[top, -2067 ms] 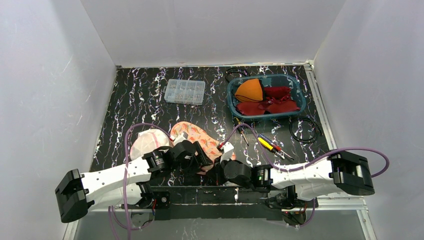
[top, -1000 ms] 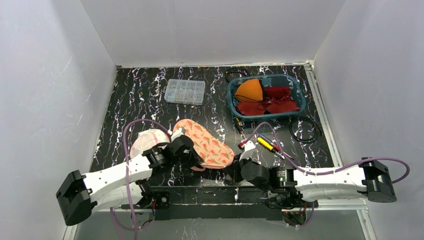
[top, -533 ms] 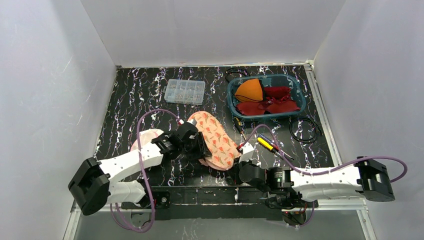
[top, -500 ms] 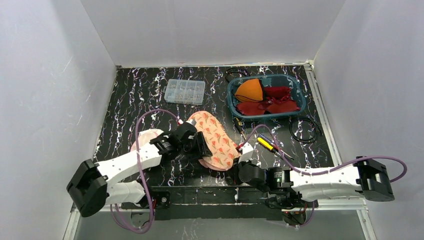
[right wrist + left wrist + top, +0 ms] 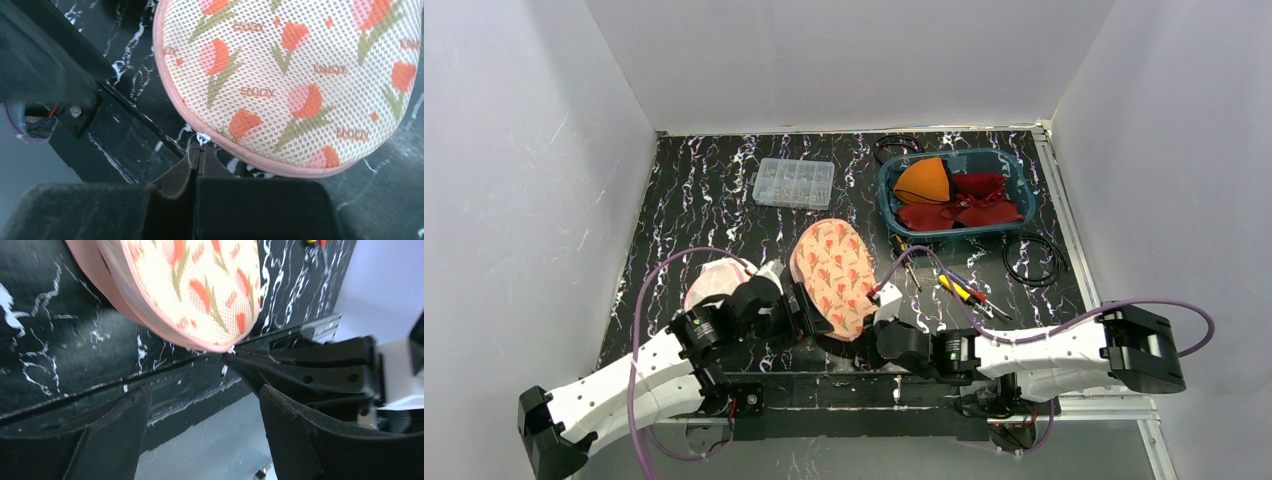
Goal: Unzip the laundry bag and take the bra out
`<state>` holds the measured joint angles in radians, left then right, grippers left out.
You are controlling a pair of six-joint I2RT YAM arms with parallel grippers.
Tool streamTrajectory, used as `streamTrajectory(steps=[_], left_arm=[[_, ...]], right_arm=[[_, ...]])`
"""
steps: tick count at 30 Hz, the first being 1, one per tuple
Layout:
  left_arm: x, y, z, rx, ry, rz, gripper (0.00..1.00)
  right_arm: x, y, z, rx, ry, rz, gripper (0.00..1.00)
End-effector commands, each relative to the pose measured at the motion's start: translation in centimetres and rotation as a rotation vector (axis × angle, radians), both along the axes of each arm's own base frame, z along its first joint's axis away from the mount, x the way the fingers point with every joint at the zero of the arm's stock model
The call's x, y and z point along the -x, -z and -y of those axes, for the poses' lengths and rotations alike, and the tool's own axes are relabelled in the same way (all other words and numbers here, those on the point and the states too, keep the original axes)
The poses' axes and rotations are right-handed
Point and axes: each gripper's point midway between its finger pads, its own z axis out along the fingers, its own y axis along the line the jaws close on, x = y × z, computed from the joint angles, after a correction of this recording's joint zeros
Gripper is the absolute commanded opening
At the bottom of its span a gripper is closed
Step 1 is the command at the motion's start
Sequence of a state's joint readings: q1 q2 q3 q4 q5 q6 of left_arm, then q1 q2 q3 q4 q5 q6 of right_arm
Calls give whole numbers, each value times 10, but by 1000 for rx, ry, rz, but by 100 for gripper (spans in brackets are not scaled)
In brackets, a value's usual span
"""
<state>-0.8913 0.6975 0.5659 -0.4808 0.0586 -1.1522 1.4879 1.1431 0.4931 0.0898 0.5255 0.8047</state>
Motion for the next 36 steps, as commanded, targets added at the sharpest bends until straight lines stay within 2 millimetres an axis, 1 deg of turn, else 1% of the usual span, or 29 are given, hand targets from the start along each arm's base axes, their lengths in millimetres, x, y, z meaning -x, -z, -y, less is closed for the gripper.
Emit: streamTrajectory(steps=[1,4,7,10,13,15,18,22,25,30,36], left_arm=[[10,12,3,-34,-39,-36,78],[7,9,15,-7,-49,-23,79],[3,14,20,-7,-65,-25,79],[-2,25,19,-38,-97,-38,78],[-6,38,13,-89,-126,-40,73],[-6,47,8,-119,-147,-52,69],[-8,54,5,-134,-174,-54,61],[-11,59,-2,-163,-209,-56,48],[-13,58,-5,-166,-223,-45,35],[-17,52,-10,-179,-242,-21,19],[-21,50,-12,-190,-249,-3,2]], right_arm=[[-2,-38,-39,-117,-30,45,1],[-2,-37,-51,-110,-48,50,1],[2,-36,-59,-108,-72,44,1],[4,-37,-63,-120,-87,36,1],[6,-39,-63,-135,-92,30,1],[7,-40,-62,-146,-94,26,1],[8,-40,-61,-155,-93,20,1],[8,-39,-58,-162,-90,16,1],[7,-37,-54,-160,-78,13,1],[5,-32,-42,-144,-52,12,1],[0,-23,-18,-91,-7,13,1]])
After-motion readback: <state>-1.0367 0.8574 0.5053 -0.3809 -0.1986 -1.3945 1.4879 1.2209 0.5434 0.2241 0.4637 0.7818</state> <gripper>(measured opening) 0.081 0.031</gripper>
